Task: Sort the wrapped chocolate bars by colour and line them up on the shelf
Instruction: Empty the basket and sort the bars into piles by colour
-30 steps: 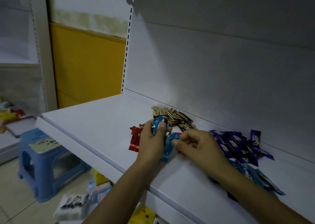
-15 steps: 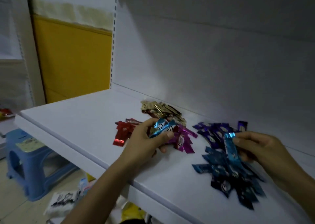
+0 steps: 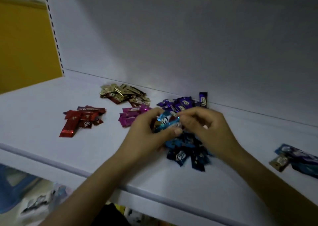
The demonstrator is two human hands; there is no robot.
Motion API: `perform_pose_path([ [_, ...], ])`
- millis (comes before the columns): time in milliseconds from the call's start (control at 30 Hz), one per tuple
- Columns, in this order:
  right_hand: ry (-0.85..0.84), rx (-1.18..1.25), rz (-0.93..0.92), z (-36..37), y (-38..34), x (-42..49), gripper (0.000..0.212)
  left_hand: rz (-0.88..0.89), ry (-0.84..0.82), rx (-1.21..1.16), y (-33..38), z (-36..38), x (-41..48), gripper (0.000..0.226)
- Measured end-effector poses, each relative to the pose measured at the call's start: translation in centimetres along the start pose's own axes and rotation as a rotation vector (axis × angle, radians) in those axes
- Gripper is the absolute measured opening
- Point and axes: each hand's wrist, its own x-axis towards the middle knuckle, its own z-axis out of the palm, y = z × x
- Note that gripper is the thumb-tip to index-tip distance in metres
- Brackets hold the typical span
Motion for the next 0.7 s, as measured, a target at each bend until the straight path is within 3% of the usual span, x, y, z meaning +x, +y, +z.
perform_pose_path([
  [133, -0.021, 0.013, 0.005, -0.2, 0.2, 0.3, 0.007, -0.058, 0.037, -0.091, -0.3, 1.1, -0.1, 0.017],
  [300, 0.158, 0.113, 0.214, -1.7, 1.7, 1.1, 0.011, -0.314, 0.104, -0.367, -0.8, 0.0, 0.2, 0.029],
  [433, 0.039, -0.312, 0.3, -2.3, 3.1, 0.9, 0.009, -0.284, 0.084, -0.487, -0.9, -0.3, 0.0, 0.034],
  [500, 0.06, -0.542, 0.285, -2.4, 3.2, 0.7, 0.016, -0.25, 0.058, -0.496, -1.0, -0.3, -0.2, 0.036],
  [533, 0.097, -0.535, 0.252, -2.3, 3.0, 0.7, 0.017, -0.239, 0.051, -0.485, -1.1, -0.2, -0.2, 0.038],
  [600, 0.162, -0.271, 0.2, -1.8, 1.8, 0.7, 0.021, -0.209, 0.032, -0.43, -1.1, -0.1, -0.2, 0.035],
  [700, 0.071, 0.037, 0.183, -0.5, -0.6, 0.3, 0.038, -0.194, 0.004, -0.361, -1.0, 0.1, -0.2, 0.03],
])
